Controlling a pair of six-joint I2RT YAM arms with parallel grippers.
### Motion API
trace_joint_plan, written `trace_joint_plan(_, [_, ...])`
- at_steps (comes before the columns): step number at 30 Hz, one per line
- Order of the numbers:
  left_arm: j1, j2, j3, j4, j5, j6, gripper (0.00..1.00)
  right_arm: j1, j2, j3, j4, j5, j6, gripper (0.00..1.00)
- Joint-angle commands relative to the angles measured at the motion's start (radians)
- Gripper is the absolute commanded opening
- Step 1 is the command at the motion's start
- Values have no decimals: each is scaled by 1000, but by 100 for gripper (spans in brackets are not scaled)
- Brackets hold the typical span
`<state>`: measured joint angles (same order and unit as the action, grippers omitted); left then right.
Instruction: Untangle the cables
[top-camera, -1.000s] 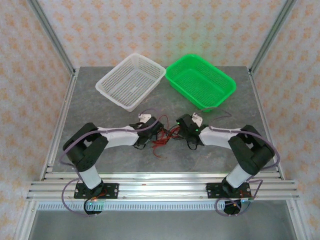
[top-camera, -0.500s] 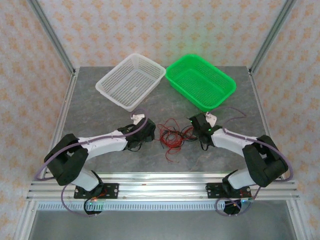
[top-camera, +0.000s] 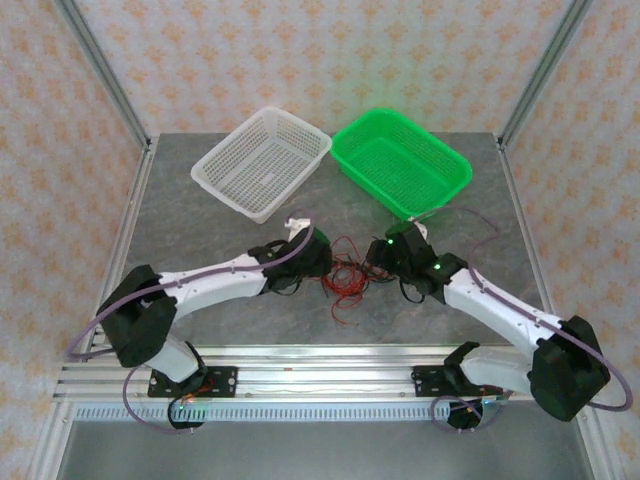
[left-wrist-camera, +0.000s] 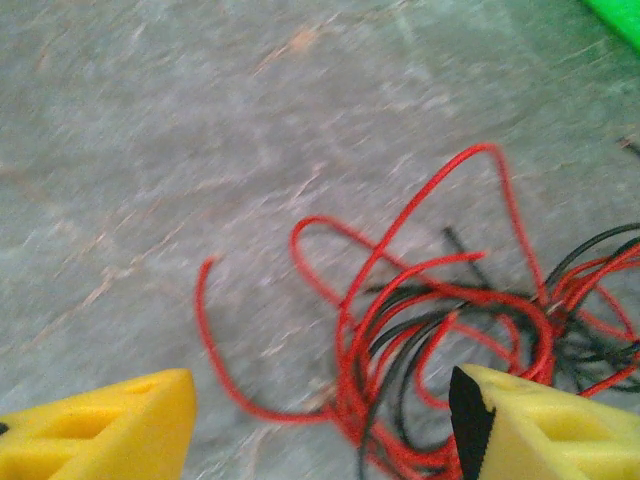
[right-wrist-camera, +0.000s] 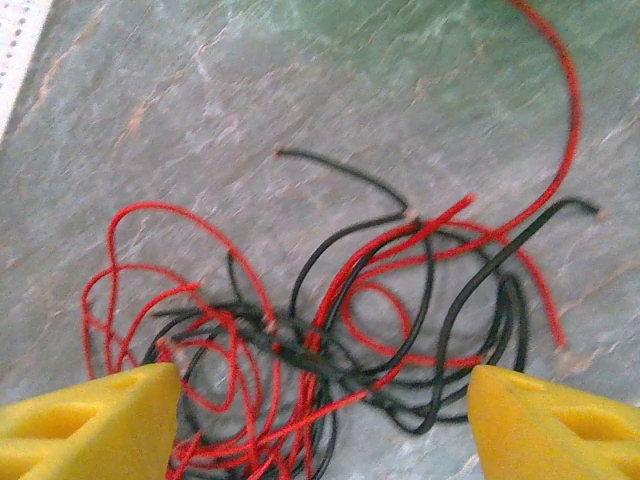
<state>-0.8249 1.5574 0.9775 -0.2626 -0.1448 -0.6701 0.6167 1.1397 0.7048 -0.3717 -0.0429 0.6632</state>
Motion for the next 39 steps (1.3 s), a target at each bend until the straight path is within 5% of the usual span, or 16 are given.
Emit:
trace_joint_plan(1, [-2, 97, 81, -59, 5, 110, 69, 50, 0, -25, -37, -15, 94, 76])
trace_joint_plan(14, [-1, 291, 188, -77, 63, 202, 68, 109, 270, 3, 38, 42, 158, 76])
trace_joint_plan(22, [14, 400, 177, -64, 7, 146, 68, 106, 451, 76, 44, 102, 133, 74])
trace_joint_plan(39, [101, 113, -202, 36, -57, -161, 69, -7, 478, 22, -15, 187, 109, 68])
